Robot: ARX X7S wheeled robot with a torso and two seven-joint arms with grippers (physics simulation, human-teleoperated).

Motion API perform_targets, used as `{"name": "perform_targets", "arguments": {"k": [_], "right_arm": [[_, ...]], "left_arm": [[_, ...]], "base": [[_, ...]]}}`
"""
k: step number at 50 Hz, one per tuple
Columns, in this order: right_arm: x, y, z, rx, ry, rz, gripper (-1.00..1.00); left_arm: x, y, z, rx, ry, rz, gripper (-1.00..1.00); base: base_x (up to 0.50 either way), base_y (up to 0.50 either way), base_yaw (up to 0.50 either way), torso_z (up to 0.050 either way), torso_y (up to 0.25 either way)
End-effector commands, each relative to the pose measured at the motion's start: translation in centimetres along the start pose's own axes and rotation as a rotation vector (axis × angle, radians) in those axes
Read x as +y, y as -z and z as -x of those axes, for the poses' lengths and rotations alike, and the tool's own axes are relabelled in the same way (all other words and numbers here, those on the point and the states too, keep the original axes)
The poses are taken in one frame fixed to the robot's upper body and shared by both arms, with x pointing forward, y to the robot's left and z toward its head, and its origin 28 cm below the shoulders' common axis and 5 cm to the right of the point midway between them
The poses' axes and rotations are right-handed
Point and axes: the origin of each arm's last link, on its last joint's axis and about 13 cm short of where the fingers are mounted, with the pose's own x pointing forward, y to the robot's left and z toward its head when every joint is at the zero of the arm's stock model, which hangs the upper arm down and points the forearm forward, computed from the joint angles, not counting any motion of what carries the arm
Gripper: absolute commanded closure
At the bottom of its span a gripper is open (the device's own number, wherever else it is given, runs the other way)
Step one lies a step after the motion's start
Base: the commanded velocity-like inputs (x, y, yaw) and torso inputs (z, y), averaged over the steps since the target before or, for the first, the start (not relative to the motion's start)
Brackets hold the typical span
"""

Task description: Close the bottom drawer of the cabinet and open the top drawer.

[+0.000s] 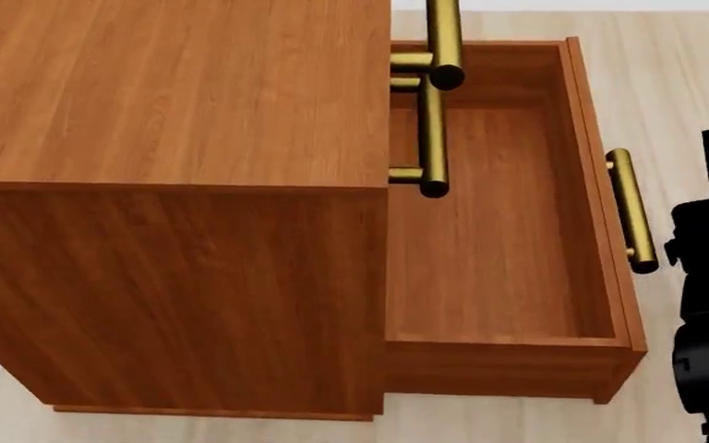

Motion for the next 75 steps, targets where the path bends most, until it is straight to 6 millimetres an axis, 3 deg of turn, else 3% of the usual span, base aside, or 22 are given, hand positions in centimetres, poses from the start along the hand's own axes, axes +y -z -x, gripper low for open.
{"name": "perform_targets", "arguments": {"k": [1,9,17,18,25,38,64,75], "right_arm": [[2.4,-0.8,0.6,-0.024,-0.164,-0.049,-1.0],[3.5,-2.1,1.0,-0.063,-0.254,-0.089,-1.0],[5.5,-2.6,2.0,-0.106,-0.312,-0.019,-1.0],[5.5,-2.6,2.0,-0.055,-0.294,-0.105,-1.0],[6.1,-2.2,2.5,-0.042,-0.283,-0.174,-1.0],[8.0,-3.1,6.2,-0.135,-0.394,-0.222,-1.0],[10.8,-5.3,9.0,-0.217,-0.562,-0.249,-1.0],[12.3,-5.1,10.4,-0.199,-0.66,-0.253,-1.0]], "left_arm": [[0.0,0.0,0.0,-0.004,0.002,0.004,-1.0],[0.0,0.0,0.0,-0.004,0.001,0.006,-1.0],[0.0,-0.1,0.0,-0.007,0.001,0.009,-1.0],[0.0,0.0,0.0,-0.003,-0.002,0.004,-1.0],[0.0,-0.1,0.0,-0.006,-0.002,0.008,-1.0],[0.0,-0.1,0.0,-0.007,0.002,0.01,-1.0],[-0.1,-0.1,0.1,-0.012,0.006,0.015,-1.0],[0.0,-0.1,0.0,-0.017,0.01,0.017,-1.0]], "base": [[0.0,0.0,0.0,0.0,0.0],[0.0,0.0,0.0,0.0,-0.001],[0.0,0.0,0.0,0.0,-0.001],[0.0,0.0,0.0,0.0,0.0],[0.0,0.0,0.0,0.0,0.0],[0.0,0.0,0.0,0.0,-0.001],[0.0,0.0,0.0,0.0,0.0],[0.0,0.0,0.0,0.0,0.0]]}}
